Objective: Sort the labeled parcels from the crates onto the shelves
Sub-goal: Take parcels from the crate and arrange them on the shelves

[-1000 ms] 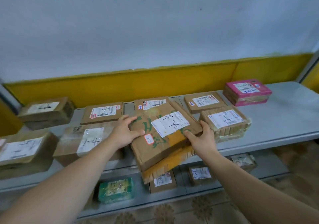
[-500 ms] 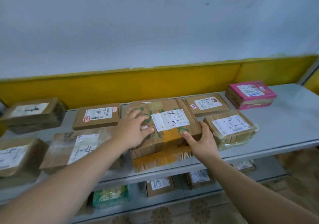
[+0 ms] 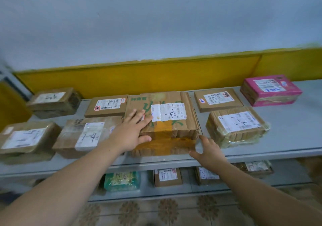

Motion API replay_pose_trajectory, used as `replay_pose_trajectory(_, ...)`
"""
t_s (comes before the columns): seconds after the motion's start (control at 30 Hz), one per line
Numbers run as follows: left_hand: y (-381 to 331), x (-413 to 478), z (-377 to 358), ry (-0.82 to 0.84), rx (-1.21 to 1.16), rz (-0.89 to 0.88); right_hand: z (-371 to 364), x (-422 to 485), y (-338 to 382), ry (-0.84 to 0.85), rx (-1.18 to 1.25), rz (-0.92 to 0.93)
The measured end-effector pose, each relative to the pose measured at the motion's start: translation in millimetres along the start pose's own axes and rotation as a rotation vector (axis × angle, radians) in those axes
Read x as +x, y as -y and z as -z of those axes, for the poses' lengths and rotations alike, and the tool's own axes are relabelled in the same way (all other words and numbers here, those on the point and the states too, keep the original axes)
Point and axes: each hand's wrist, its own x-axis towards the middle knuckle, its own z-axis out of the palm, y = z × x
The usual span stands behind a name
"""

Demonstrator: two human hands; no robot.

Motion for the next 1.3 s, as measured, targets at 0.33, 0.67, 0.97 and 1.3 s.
replay_pose_trajectory(0.33,-20.5,14.6,7.7,0.045,-0.036,0.135,-31.8,13.7,-26.5,0.1,-0.411,0.015)
replay_pose_trajectory(0.67,-18.8,3.9,6.8,0.025,-0.044,0.111,-37.2,14.3,-31.8,0.168,-0.499,0.005)
replay_pose_trajectory(0.97,-34.8,-10.3,29.7,0.098,-0.108,0.176,14.4,1.4,-18.0,0.194,-0.378,0.094)
replay_pose_trajectory(1.3,-44.2,-71.6,48.3,0.019,-0.112,0.17,97.8,-40.7,23.8,0.05,-0.346,0.184)
